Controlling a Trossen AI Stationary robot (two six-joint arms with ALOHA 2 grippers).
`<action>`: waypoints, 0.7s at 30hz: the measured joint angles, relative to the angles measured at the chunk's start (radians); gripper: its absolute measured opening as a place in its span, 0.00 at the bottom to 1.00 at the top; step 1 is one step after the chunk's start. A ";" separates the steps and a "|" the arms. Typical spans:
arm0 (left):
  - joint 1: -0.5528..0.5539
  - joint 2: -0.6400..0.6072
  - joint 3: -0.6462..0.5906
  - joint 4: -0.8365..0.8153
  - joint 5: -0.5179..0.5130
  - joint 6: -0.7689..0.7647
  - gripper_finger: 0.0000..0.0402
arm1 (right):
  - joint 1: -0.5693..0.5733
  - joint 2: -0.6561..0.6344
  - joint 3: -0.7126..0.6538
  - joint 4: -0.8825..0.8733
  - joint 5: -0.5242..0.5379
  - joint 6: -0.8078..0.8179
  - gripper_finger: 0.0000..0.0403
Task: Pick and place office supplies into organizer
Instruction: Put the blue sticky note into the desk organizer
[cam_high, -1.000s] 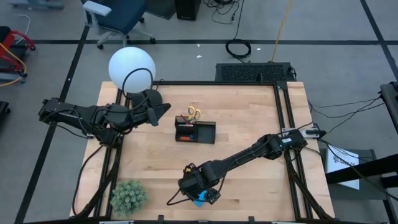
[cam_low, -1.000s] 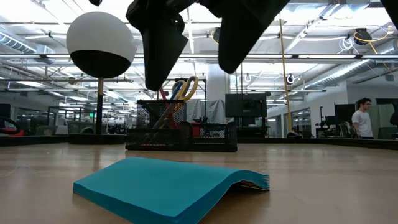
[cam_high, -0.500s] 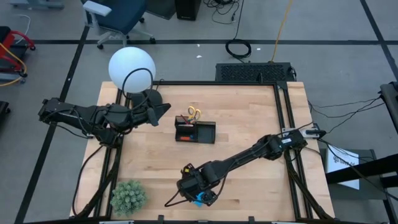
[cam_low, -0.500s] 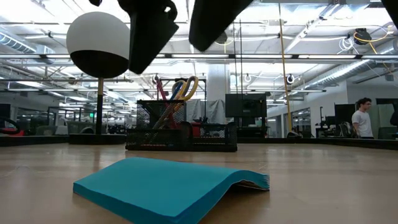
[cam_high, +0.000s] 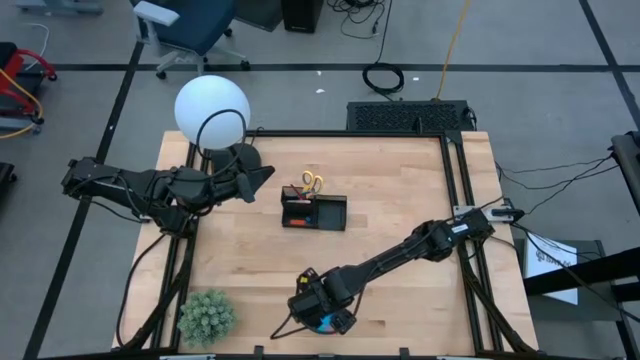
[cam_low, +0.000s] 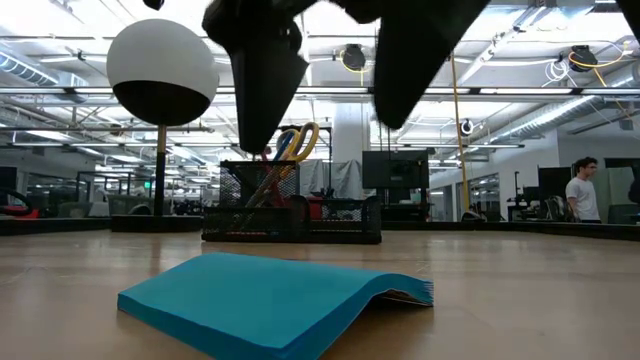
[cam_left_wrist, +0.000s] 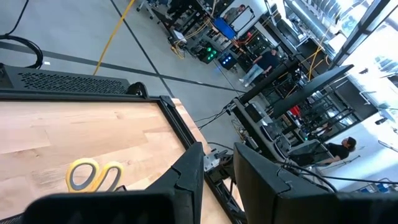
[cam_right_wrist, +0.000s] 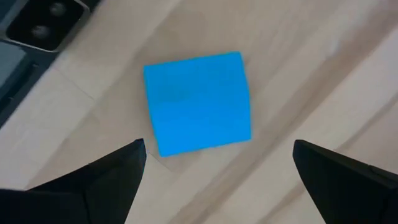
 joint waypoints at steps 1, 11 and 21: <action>0.000 0.000 0.000 0.000 0.000 0.000 0.20 | 0.005 0.000 0.000 0.003 0.000 -0.008 0.98; 0.000 0.000 0.000 0.000 0.000 0.000 0.20 | 0.022 0.012 -0.069 0.068 -0.027 -0.041 0.98; 0.000 0.000 0.000 0.000 0.000 0.000 0.20 | 0.043 0.011 -0.147 0.186 -0.027 -0.066 0.98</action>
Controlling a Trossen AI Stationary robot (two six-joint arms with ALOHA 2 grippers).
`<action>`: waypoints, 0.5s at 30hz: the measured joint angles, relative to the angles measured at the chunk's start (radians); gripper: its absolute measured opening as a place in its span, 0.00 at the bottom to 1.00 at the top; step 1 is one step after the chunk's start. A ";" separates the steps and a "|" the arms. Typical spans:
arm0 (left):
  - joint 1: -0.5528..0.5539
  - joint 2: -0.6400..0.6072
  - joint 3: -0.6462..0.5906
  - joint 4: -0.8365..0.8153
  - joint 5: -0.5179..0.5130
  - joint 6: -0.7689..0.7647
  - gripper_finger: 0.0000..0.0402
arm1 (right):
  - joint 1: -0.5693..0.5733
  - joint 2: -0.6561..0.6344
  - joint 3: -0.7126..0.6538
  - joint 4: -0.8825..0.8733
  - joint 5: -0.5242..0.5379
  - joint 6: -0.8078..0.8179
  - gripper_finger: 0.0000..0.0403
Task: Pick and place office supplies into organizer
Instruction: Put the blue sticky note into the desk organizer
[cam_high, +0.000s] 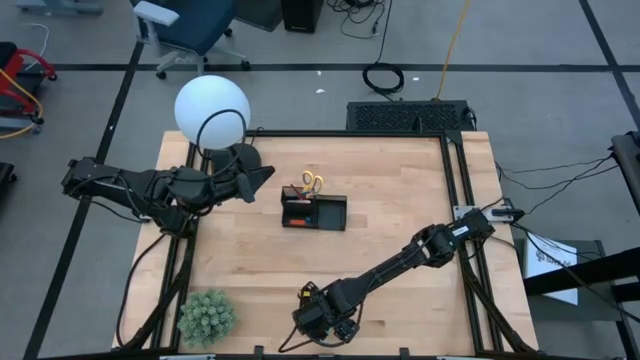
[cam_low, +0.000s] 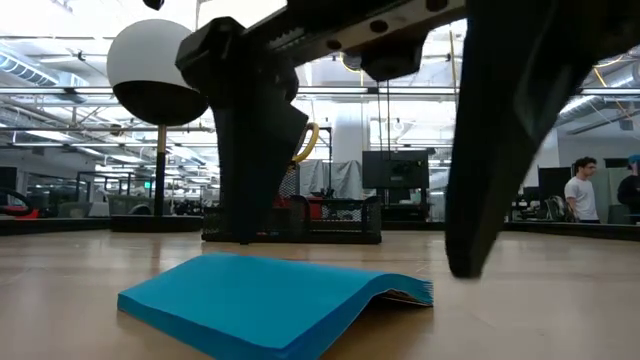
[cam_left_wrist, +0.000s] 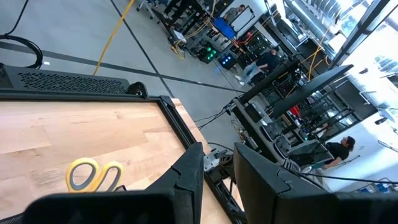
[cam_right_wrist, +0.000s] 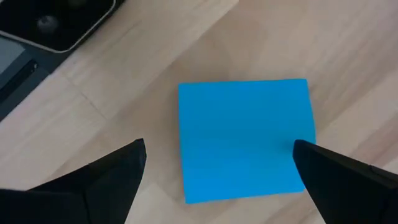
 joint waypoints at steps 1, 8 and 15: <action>0.000 0.000 0.000 0.000 0.000 0.000 0.20 | 0.000 0.000 -0.007 0.012 0.000 0.003 0.98; 0.000 0.000 0.000 0.000 0.000 0.000 0.20 | -0.004 0.000 -0.021 0.068 0.005 0.013 0.98; 0.000 0.000 0.000 0.000 0.000 0.000 0.20 | -0.010 -0.001 -0.021 0.079 0.008 0.008 0.98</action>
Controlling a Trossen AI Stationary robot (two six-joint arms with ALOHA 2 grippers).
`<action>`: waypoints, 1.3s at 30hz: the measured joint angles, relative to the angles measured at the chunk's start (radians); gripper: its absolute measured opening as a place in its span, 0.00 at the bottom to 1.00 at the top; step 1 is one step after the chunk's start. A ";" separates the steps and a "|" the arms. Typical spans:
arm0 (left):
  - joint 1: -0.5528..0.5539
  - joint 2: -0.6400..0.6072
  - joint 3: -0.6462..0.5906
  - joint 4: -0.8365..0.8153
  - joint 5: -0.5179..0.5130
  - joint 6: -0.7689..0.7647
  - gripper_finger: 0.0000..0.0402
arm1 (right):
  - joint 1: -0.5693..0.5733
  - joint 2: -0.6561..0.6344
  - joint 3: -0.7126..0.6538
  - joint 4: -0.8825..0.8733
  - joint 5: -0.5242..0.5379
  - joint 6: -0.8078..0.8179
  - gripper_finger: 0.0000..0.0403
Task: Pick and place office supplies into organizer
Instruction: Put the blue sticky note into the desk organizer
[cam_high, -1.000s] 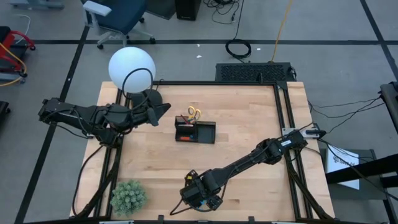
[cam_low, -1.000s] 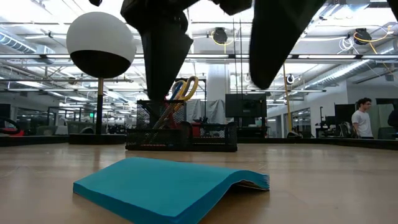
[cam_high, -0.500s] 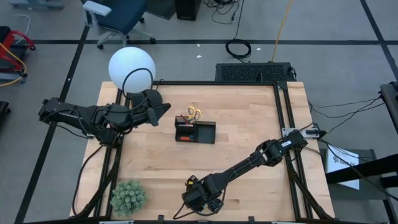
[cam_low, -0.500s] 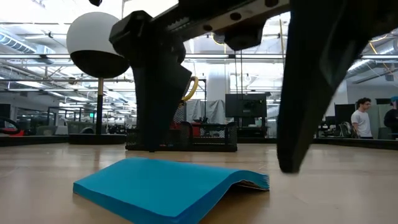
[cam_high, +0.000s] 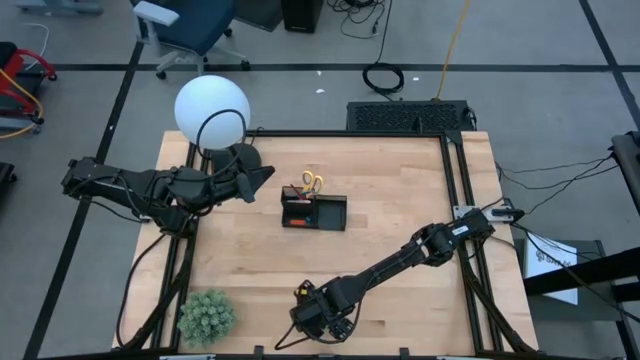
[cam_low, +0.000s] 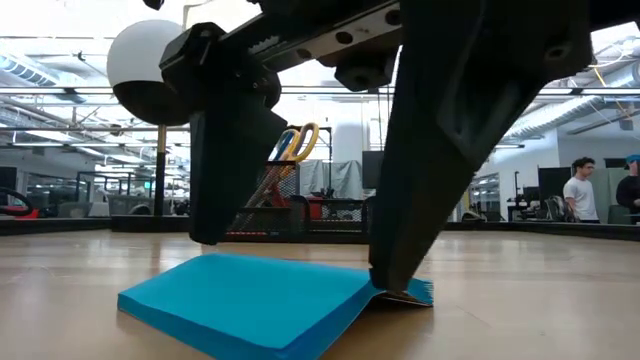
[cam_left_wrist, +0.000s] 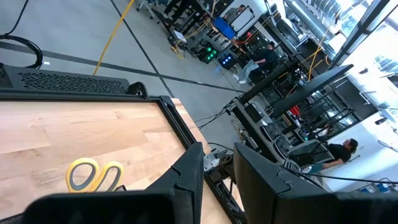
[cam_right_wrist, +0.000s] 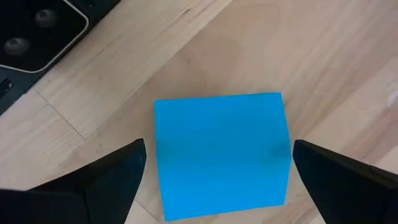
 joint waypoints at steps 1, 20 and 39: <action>0.000 0.000 0.000 0.000 0.000 0.000 0.20 | -0.001 0.000 0.000 0.000 0.002 -0.002 0.98; 0.000 0.000 0.000 0.000 0.000 0.000 0.20 | -0.026 -0.009 -0.093 0.016 0.044 -0.022 0.98; 0.000 0.000 0.000 0.000 0.000 0.000 0.20 | -0.027 -0.005 -0.113 0.093 0.019 -0.053 0.95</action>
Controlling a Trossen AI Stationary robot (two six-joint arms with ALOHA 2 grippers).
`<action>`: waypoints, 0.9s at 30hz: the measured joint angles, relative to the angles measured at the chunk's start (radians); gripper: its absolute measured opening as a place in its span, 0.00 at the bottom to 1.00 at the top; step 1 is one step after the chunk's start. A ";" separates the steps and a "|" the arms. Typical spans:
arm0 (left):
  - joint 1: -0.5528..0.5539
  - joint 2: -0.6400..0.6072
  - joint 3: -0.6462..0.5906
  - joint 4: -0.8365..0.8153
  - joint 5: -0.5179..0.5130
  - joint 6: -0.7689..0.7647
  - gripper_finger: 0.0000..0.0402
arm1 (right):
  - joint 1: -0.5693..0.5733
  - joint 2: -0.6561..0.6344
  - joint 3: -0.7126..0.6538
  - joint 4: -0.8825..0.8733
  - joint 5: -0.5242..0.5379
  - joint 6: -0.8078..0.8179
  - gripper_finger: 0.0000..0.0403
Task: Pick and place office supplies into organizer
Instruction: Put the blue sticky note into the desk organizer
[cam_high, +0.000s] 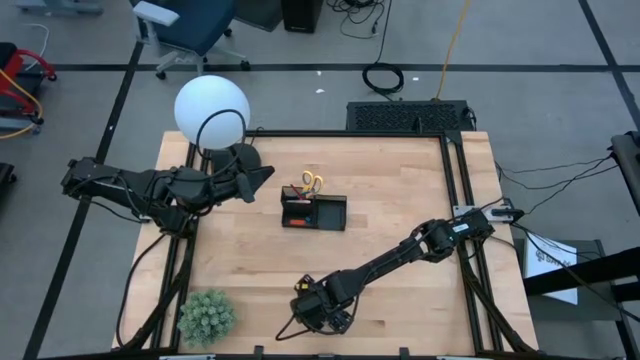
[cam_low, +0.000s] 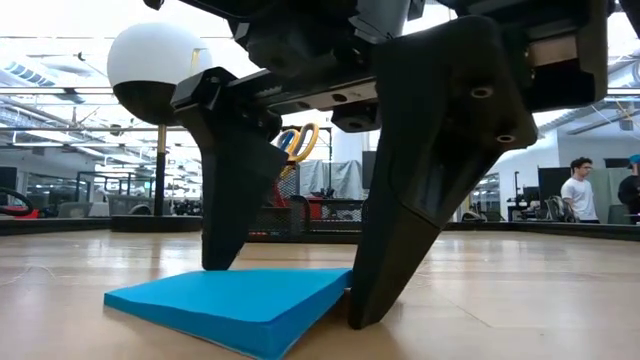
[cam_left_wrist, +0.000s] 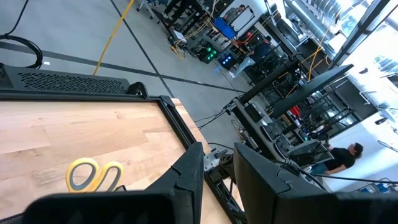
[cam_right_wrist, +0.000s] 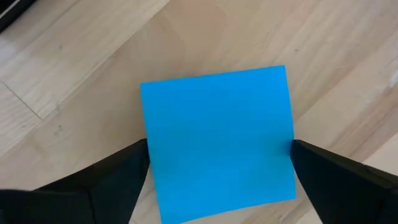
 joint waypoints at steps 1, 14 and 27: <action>0.000 0.000 0.000 0.000 0.000 0.000 0.20 | 0.000 0.000 0.000 -0.002 -0.001 0.001 0.93; 0.000 0.000 0.000 0.000 0.000 0.000 0.20 | 0.003 0.001 0.000 -0.003 -0.002 0.003 0.52; 0.000 0.000 0.000 0.000 0.000 0.000 0.20 | 0.000 0.001 0.000 -0.003 0.000 0.003 0.15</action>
